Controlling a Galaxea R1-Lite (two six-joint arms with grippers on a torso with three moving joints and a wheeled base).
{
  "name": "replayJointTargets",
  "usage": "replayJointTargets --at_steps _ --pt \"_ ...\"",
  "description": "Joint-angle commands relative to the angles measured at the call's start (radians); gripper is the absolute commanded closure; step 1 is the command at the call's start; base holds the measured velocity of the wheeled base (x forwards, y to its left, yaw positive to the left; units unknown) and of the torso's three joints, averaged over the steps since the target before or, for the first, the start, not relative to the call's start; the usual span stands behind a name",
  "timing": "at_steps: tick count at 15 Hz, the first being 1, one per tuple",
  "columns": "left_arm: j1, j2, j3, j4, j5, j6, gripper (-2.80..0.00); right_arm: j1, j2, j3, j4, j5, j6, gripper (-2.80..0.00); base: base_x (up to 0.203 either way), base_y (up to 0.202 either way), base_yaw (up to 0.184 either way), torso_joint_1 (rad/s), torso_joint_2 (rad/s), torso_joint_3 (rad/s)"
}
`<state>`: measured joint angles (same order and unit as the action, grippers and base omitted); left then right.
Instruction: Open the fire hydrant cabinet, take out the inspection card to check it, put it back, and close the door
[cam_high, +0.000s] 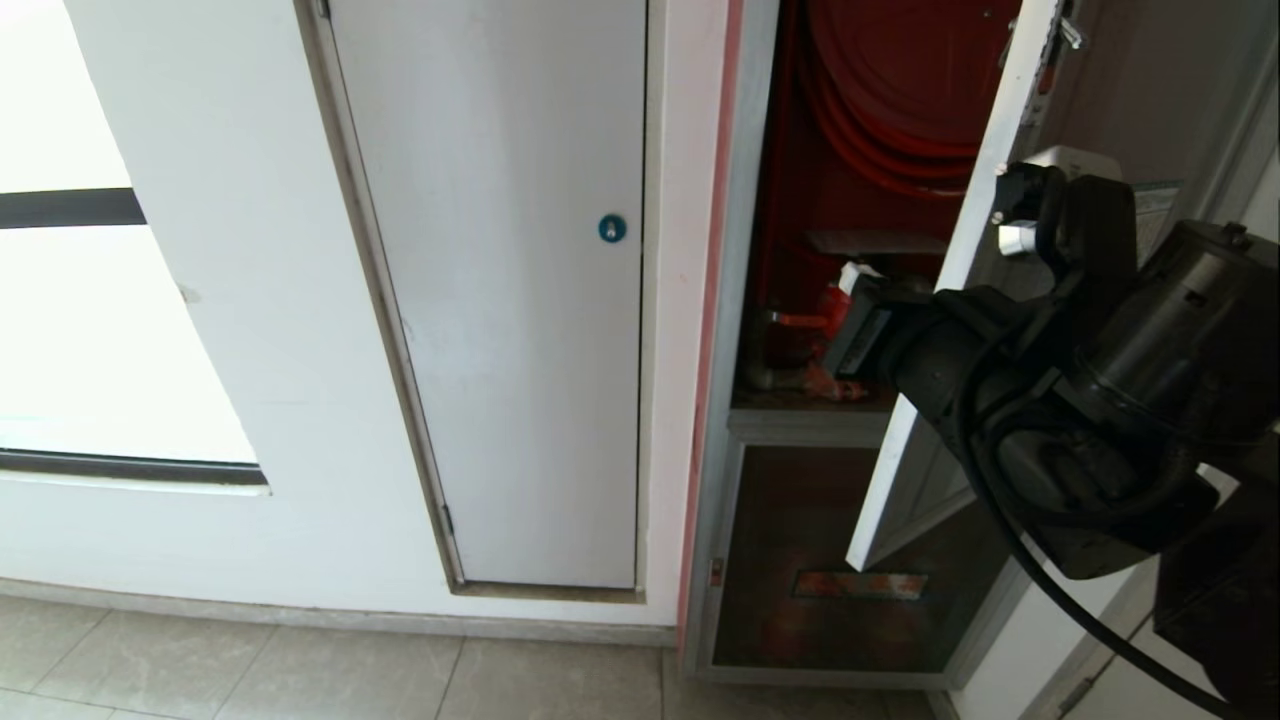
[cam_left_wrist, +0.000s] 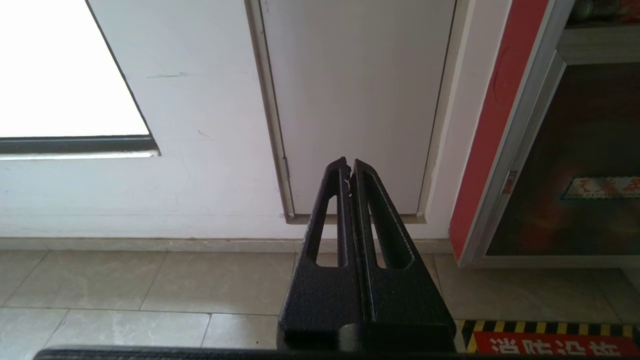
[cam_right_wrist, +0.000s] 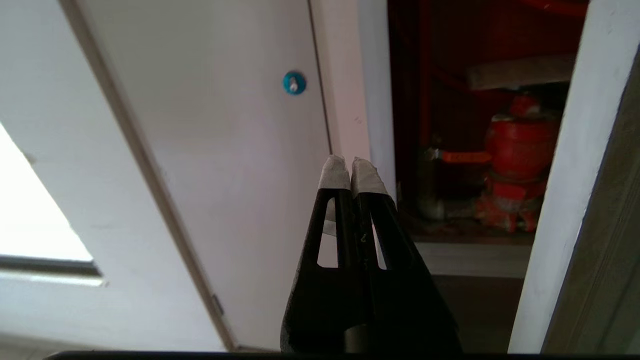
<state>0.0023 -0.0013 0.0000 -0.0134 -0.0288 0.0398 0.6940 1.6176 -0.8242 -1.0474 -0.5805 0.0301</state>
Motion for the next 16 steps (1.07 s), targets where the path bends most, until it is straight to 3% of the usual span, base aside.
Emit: replayJointTargets --at_steps 1,6,10,16 --pt "0.001 0.001 0.011 0.0 0.0 0.0 0.0 0.006 0.097 -0.039 -0.115 -0.076 -0.052 0.0 0.0 0.0 0.0 0.0 0.0 0.0" --pt "0.001 0.001 0.011 0.0 0.0 0.0 0.0 -0.022 0.245 -0.145 -0.294 -0.193 -0.142 0.0 0.0 0.0 0.0 0.0 0.0 0.0" --pt "0.001 0.001 0.011 0.0 0.0 0.0 0.0 -0.061 0.32 -0.227 -0.403 -0.207 -0.238 0.0 0.0 0.0 0.0 0.0 0.0 0.0" --pt "0.001 0.001 0.011 0.0 0.0 0.0 0.0 -0.092 0.349 -0.342 -0.411 -0.263 -0.264 0.0 0.0 0.0 0.0 0.0 0.0 0.0"
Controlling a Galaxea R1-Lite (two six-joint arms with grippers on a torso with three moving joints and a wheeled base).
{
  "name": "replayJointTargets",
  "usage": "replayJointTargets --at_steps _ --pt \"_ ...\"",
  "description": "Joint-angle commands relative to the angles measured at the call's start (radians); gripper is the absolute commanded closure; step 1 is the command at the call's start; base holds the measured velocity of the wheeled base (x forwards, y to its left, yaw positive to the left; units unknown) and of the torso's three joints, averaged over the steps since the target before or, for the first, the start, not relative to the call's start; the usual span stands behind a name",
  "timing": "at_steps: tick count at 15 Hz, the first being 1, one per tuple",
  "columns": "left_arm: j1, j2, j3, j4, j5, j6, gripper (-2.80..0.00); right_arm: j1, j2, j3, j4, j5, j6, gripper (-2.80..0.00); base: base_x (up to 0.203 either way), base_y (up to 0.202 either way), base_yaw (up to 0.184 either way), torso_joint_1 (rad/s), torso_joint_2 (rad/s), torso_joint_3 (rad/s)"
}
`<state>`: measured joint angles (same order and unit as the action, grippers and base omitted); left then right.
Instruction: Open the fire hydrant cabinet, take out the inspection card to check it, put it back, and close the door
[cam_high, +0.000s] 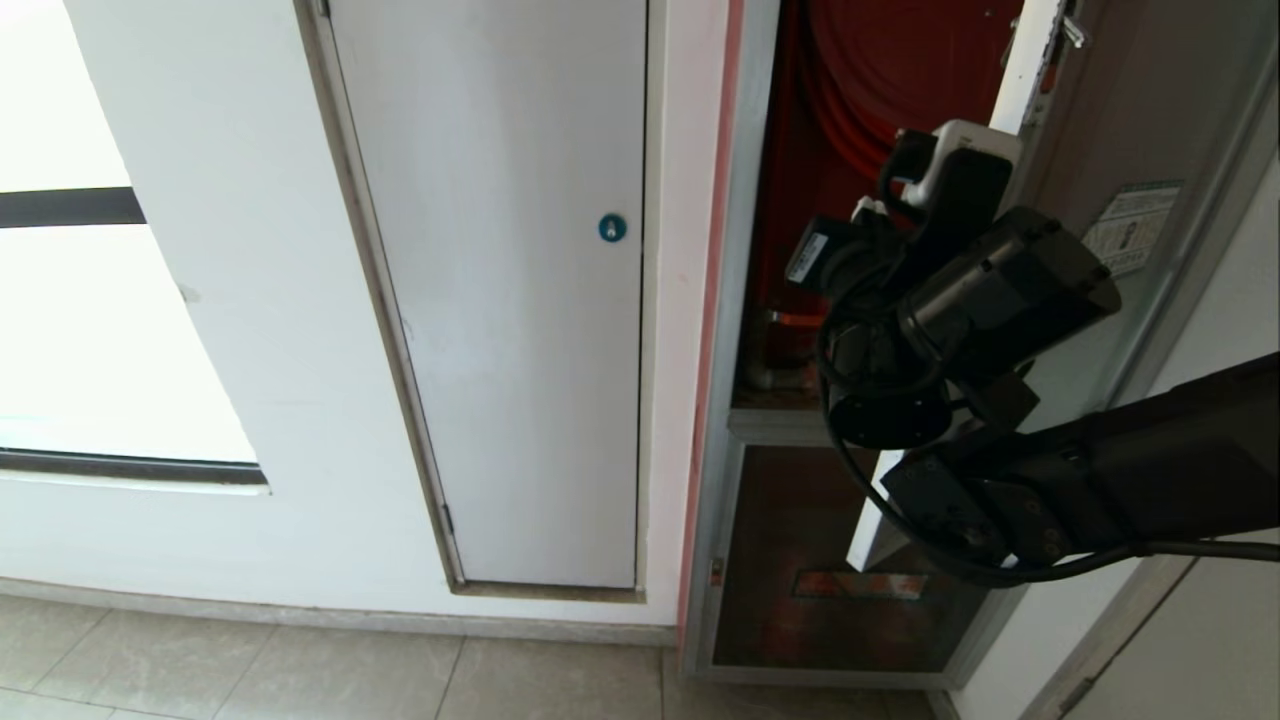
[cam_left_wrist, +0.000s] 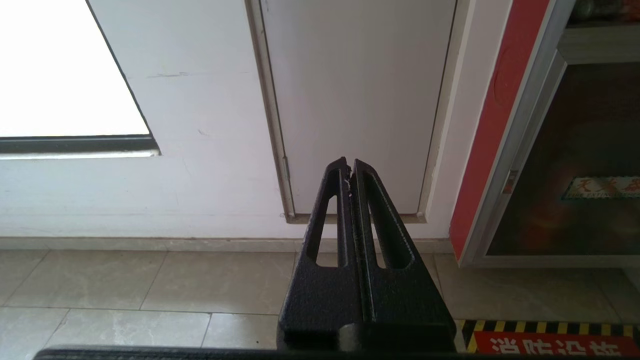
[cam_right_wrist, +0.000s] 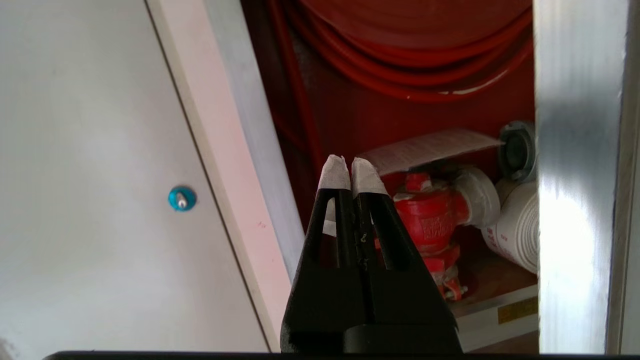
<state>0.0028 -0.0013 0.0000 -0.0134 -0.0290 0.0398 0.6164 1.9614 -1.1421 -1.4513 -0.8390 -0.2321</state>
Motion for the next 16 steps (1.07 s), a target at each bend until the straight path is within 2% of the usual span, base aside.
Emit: replayJointTargets --at_steps 1,10,16 --pt "0.0 0.001 0.011 0.0 0.0 0.0 0.0 -0.029 0.005 -0.038 -0.007 -0.006 -0.003 0.0 0.0 0.0 0.0 0.0 0.0 0.0" --pt "0.0 0.001 0.011 0.0 0.0 0.0 0.0 -0.078 0.001 -0.095 -0.002 0.001 -0.007 0.0 0.0 0.0 0.0 0.0 0.0 0.0" --pt "0.0 0.001 0.011 0.0 0.0 0.0 0.0 -0.092 -0.023 -0.085 -0.003 -0.004 -0.006 0.0 0.0 0.0 0.0 0.0 0.0 0.0"
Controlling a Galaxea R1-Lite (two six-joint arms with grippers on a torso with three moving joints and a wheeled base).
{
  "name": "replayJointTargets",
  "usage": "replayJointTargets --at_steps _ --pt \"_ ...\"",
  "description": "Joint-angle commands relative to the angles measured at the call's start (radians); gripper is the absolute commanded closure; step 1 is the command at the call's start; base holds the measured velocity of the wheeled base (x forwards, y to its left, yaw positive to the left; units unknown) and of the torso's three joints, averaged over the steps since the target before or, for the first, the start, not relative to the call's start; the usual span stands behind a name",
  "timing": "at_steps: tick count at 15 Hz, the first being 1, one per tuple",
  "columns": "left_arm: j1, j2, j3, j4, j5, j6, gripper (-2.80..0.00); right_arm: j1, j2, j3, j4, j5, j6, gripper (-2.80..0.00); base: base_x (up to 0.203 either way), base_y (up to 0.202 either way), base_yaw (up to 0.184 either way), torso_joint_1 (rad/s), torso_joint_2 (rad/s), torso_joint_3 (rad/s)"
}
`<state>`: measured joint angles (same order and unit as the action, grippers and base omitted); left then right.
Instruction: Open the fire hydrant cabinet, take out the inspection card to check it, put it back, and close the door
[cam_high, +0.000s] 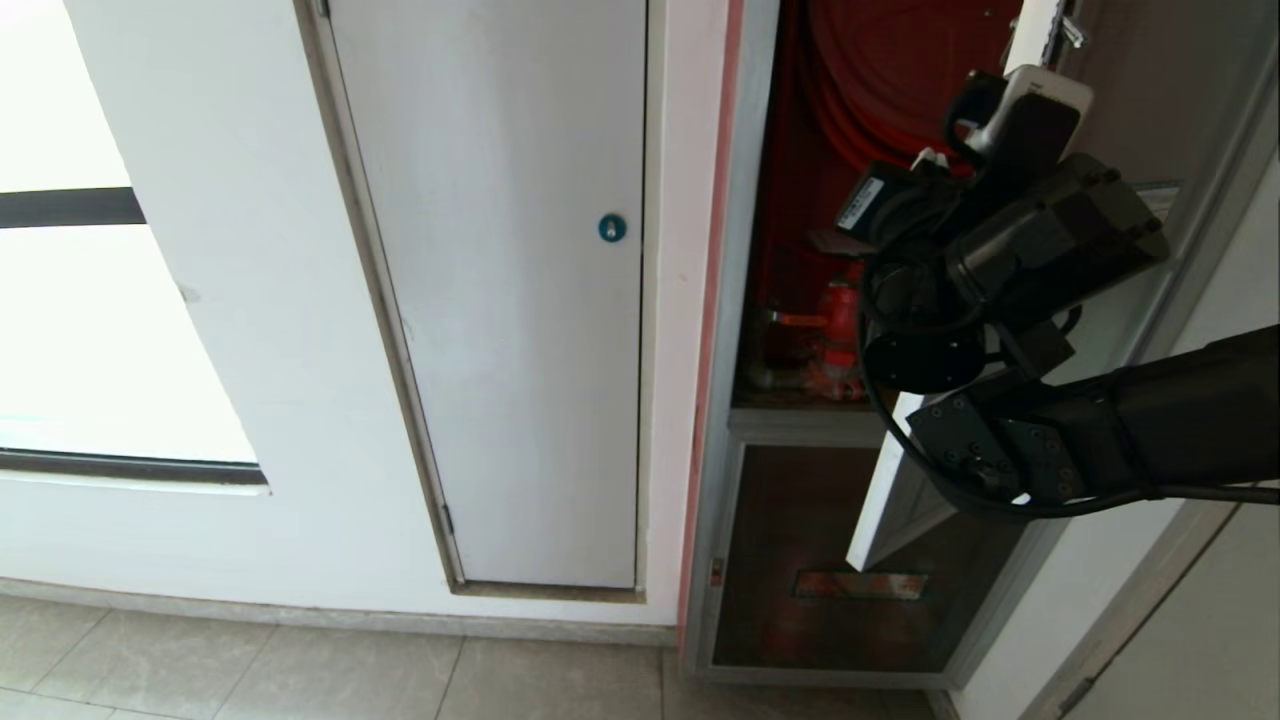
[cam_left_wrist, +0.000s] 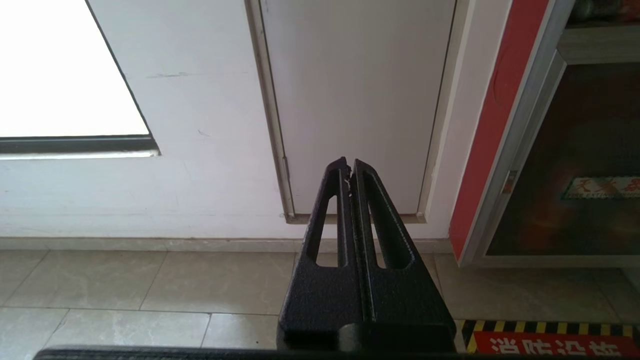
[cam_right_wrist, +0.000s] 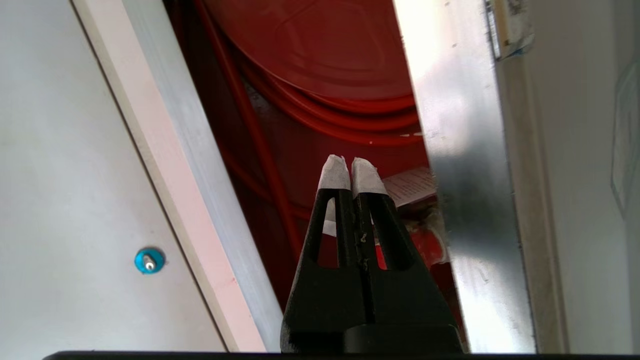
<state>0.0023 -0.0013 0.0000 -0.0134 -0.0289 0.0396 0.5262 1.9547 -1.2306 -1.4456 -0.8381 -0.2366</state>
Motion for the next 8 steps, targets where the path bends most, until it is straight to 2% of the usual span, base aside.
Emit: replayJointTargets --at_steps 1,8 --pt "0.001 0.001 0.011 0.0 0.0 0.0 0.0 -0.002 -0.024 0.008 -0.009 -0.006 -0.001 0.0 0.0 0.0 0.0 0.0 0.0 0.0" --pt "0.001 0.001 0.011 0.0 0.0 0.0 0.0 -0.004 -0.093 0.082 -0.012 -0.007 -0.001 0.0 0.0 0.0 0.0 0.0 0.0 0.0"
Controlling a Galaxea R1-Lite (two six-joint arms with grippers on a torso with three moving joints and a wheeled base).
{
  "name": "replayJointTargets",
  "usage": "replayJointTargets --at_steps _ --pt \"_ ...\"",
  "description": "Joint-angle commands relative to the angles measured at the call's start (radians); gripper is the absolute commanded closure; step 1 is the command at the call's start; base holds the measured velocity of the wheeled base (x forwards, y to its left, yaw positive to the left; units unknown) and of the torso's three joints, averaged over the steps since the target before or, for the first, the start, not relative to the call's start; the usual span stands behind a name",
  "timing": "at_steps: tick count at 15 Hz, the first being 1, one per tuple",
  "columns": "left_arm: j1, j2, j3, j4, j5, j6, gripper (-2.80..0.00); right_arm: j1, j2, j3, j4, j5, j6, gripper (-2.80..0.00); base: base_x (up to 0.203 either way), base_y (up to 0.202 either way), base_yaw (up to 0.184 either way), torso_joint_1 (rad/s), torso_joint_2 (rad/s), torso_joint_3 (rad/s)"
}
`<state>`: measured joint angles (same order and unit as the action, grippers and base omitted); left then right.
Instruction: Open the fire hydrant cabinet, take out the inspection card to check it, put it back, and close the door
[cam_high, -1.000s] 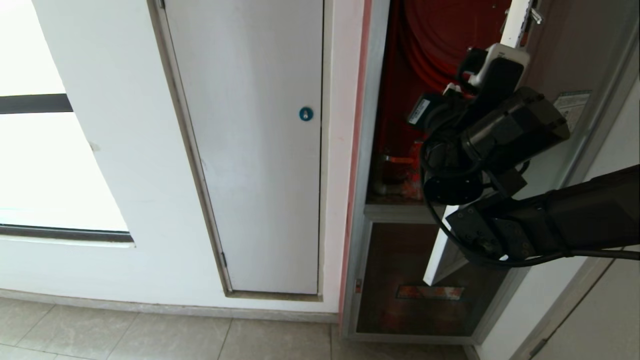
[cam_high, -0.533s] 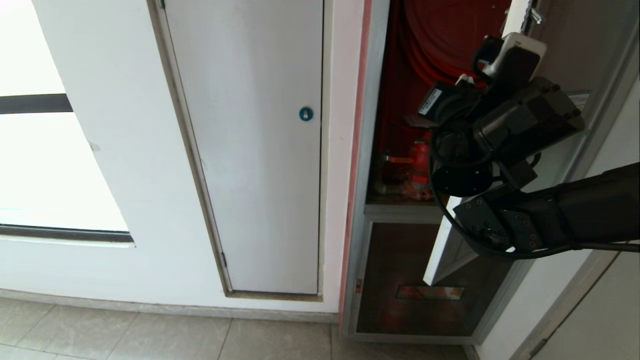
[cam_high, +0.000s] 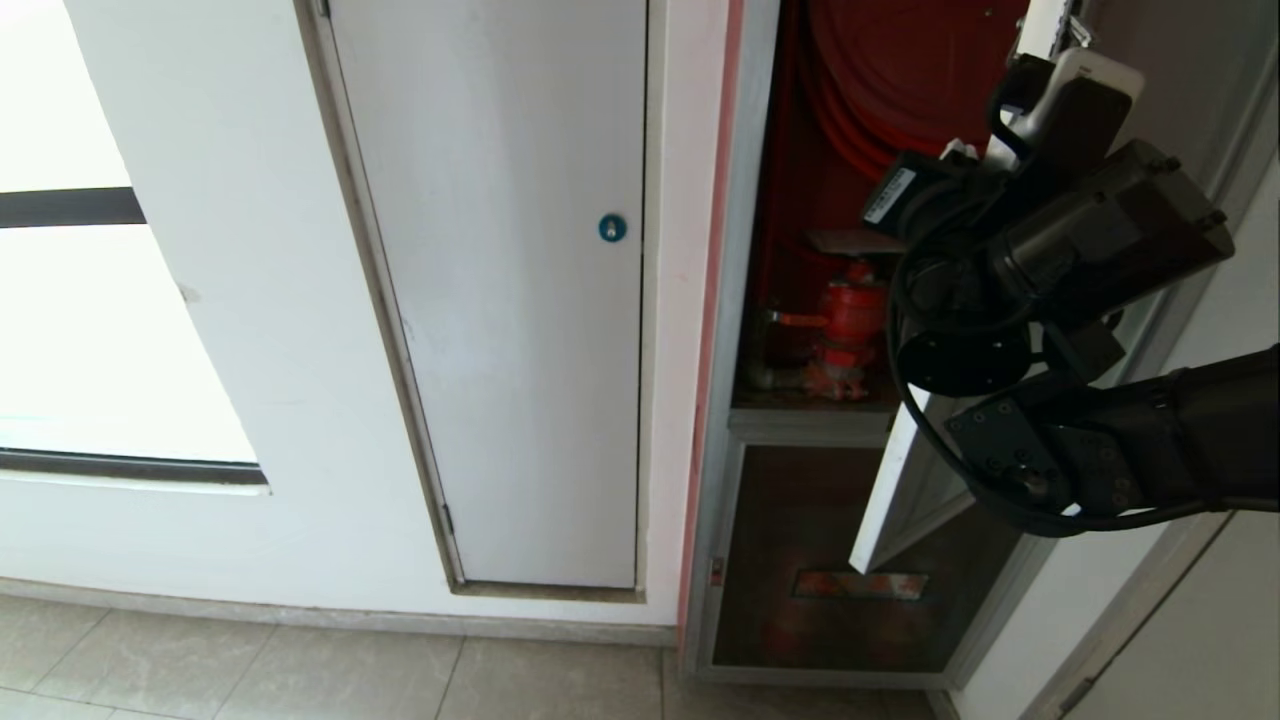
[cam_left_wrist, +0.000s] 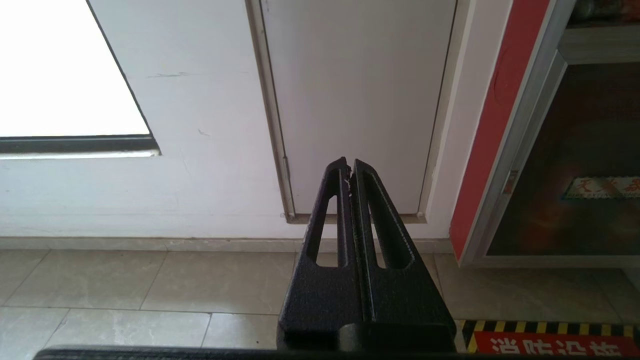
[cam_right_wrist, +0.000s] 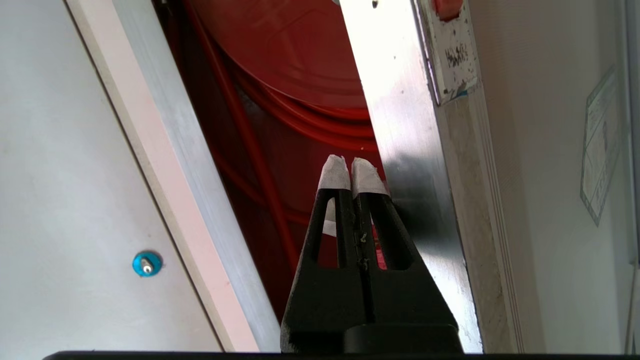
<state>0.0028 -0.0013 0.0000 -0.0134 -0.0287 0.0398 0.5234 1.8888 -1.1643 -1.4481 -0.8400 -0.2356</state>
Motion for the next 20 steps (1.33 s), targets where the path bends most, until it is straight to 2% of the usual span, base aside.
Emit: replayJointTargets --at_steps 1,20 --pt "0.001 0.001 0.011 0.0 0.0 0.0 0.0 -0.003 -0.037 0.027 -0.01 -0.006 -0.001 0.0 0.0 0.0 0.0 0.0 0.0 0.0" --pt "0.0 0.001 0.011 0.0 0.0 0.0 0.0 -0.003 -0.392 0.352 -0.008 -0.052 0.002 0.0 0.0 0.0 0.0 0.0 0.0 0.0"
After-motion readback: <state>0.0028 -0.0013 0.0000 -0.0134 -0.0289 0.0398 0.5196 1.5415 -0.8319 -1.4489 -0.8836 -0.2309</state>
